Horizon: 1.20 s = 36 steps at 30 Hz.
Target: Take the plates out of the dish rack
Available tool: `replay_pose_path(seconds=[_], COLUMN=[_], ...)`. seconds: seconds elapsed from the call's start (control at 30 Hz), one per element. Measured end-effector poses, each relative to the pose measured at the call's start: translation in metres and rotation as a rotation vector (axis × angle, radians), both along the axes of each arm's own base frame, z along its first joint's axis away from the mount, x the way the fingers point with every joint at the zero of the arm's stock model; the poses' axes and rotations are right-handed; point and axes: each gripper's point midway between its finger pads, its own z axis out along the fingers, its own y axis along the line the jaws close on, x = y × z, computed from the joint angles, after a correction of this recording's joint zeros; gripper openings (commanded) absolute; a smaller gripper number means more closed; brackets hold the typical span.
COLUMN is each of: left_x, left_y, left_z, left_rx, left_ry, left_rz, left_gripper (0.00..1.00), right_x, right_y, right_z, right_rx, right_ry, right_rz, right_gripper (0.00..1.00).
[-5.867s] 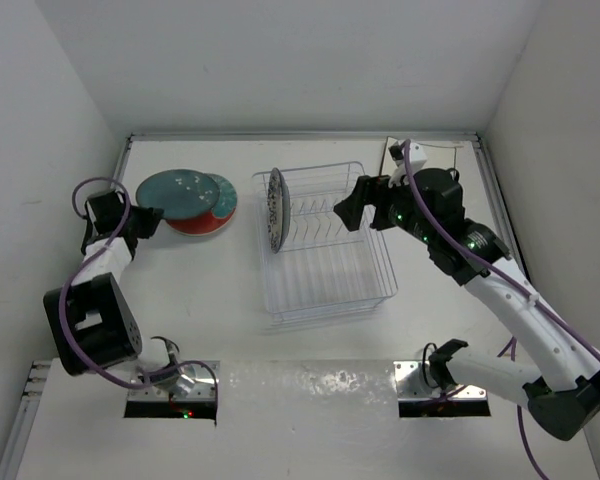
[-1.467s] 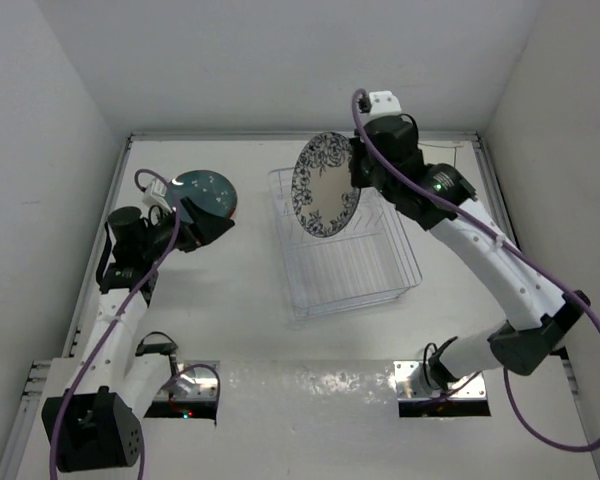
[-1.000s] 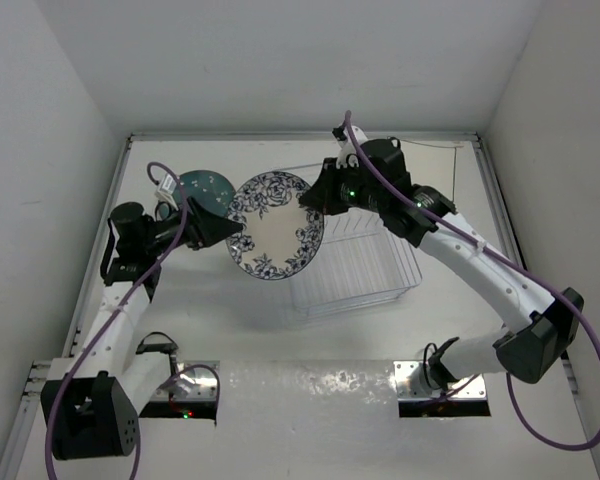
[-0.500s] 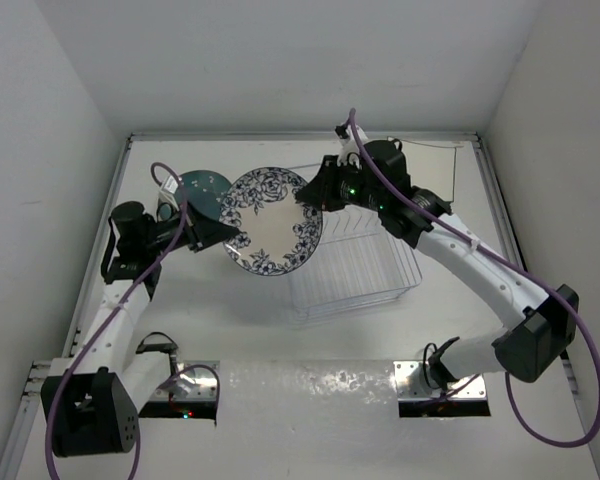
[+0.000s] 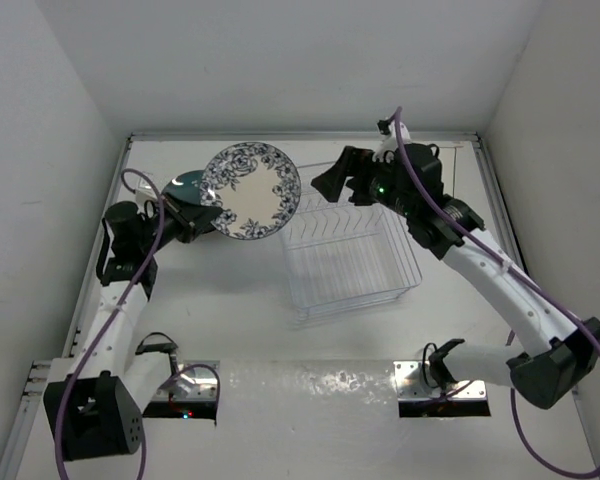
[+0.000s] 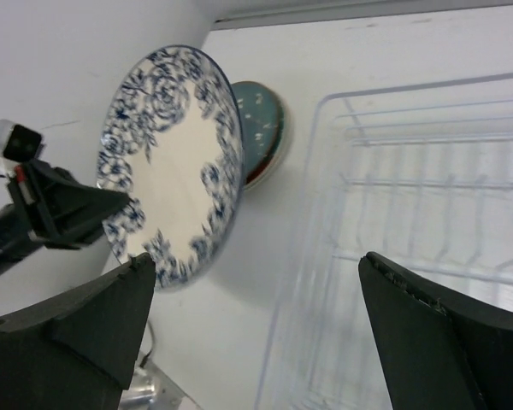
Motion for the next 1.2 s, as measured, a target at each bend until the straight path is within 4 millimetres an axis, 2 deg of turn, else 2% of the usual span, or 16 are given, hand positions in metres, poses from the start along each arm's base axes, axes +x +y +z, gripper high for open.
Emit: replay_pose_path(seconds=[0.17, 0.27, 0.37, 0.57, 0.83, 0.9, 0.93, 0.97, 1.0, 1.1, 1.2], left_x=[0.031, 0.046, 0.057, 0.064, 0.075, 0.081, 0.084, 0.088, 0.091, 0.099, 0.105], left_y=[0.051, 0.084, 0.112, 0.131, 0.142, 0.144, 0.144, 0.145, 0.145, 0.147, 0.148], left_z=[-0.011, -0.031, -0.061, -0.114, -0.153, -0.156, -0.156, -0.155, -0.154, -0.152, -0.157], left_rx=[0.020, 0.038, 0.069, 0.119, 0.144, 0.138, 0.137, 0.135, 0.137, 0.130, 0.132], left_ry=[0.105, 0.188, 0.290, 0.450, 0.549, 0.546, 0.538, 0.528, 0.519, 0.502, 0.513], left_rz=[0.238, 0.374, 0.494, 0.576, 0.604, 0.603, 0.603, 0.601, 0.599, 0.598, 0.591], left_gripper=[0.00, 0.00, 0.00, 0.00, 0.00, 0.09, 0.17, 0.31, 0.36, 0.52, 0.61], right_x=[-0.017, -0.031, -0.042, -0.055, -0.063, -0.065, -0.065, -0.065, -0.065, -0.067, -0.068], right_y=[-0.035, -0.052, -0.064, -0.073, -0.072, -0.071, -0.071, -0.071, -0.071, -0.071, -0.072], right_z=[-0.002, -0.009, -0.014, -0.037, -0.065, -0.071, -0.072, -0.073, -0.073, -0.074, -0.076], right_rx=[-0.067, -0.100, -0.130, -0.188, -0.235, -0.242, -0.244, -0.245, -0.246, -0.245, -0.245], right_ry=[-0.033, -0.037, -0.047, -0.030, 0.011, 0.019, 0.021, 0.021, 0.020, 0.021, 0.023], right_rz=[-0.094, -0.119, -0.130, -0.111, -0.061, -0.052, -0.049, -0.047, -0.046, -0.041, -0.039], right_gripper=[0.99, 0.99, 0.99, 0.99, 0.99, 0.99, 0.99, 0.99, 0.99, 0.99, 0.99])
